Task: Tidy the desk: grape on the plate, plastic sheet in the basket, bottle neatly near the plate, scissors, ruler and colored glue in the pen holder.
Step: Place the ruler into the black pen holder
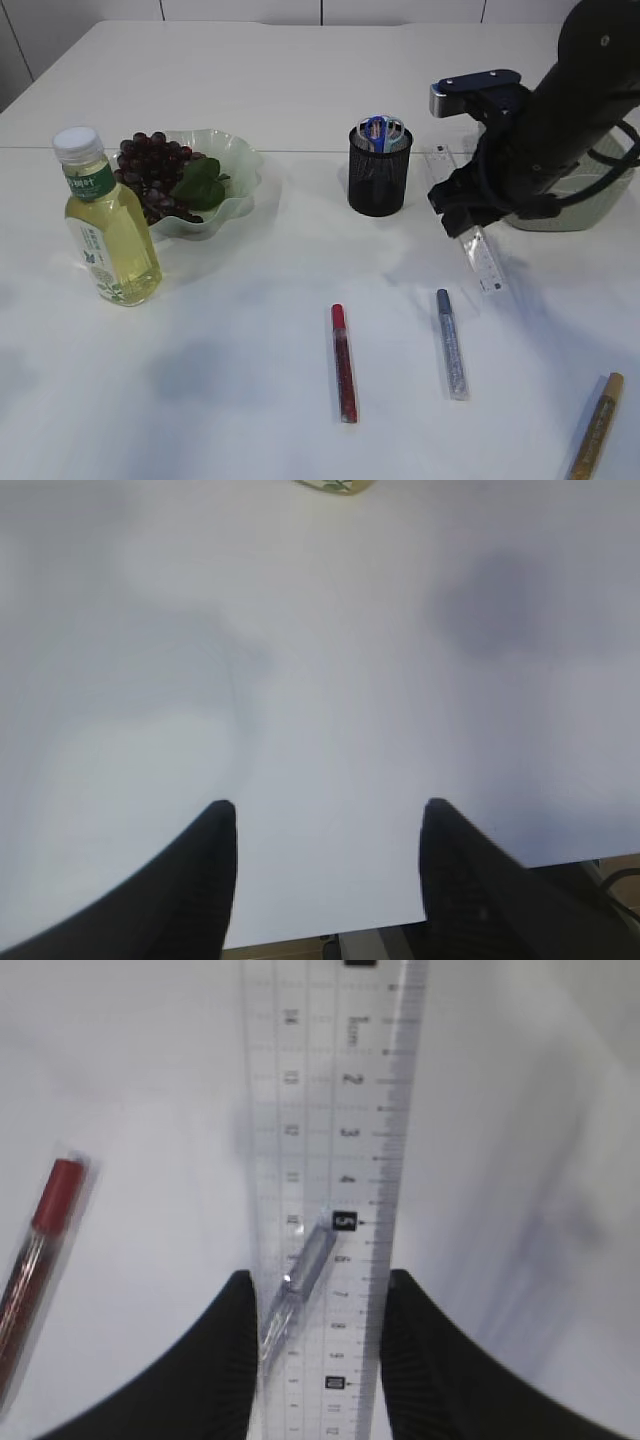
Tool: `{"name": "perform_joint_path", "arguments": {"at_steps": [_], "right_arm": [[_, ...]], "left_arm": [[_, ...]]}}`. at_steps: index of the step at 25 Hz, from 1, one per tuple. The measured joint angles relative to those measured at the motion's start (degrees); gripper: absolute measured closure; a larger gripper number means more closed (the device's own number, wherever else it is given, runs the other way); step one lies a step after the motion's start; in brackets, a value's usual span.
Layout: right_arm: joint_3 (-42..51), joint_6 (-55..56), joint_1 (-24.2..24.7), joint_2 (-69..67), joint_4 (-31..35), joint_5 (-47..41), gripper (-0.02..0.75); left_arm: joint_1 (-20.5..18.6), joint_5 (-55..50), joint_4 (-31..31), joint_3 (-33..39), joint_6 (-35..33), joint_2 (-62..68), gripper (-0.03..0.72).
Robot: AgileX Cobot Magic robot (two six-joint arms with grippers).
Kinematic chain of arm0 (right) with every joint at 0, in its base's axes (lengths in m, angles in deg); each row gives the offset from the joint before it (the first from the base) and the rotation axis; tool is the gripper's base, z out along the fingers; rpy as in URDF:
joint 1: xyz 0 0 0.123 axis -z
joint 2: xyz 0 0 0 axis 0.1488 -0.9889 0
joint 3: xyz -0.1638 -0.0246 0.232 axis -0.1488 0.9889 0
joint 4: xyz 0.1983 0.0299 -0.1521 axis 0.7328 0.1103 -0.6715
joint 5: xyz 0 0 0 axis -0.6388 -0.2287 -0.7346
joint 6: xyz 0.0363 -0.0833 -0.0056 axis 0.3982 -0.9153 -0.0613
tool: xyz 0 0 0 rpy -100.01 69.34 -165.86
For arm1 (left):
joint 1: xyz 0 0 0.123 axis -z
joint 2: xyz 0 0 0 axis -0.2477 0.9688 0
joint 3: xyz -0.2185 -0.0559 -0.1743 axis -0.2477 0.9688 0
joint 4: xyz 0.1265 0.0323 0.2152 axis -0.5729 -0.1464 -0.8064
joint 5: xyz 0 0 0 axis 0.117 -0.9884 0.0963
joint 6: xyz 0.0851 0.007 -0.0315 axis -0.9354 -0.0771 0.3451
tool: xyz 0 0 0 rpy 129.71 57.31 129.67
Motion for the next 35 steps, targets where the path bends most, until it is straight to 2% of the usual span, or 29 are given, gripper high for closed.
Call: {"name": "perform_joint_path", "arguments": {"at_steps": [12,23,35], "right_arm": [[0.00,-2.70,0.00,0.00,0.00,24.16,0.442],[-7.15,-2.70,-0.97,-6.25,0.00,37.80,0.442],[-18.36,-2.70,-2.84,-16.34,0.00,41.96,0.442]], "left_arm": [[0.00,4.00,0.30,0.00,0.00,0.00,0.263],[0.00,4.58,-1.25,0.00,0.00,0.00,0.263],[0.00,4.44,-1.50,0.00,0.00,0.00,0.263]]}}
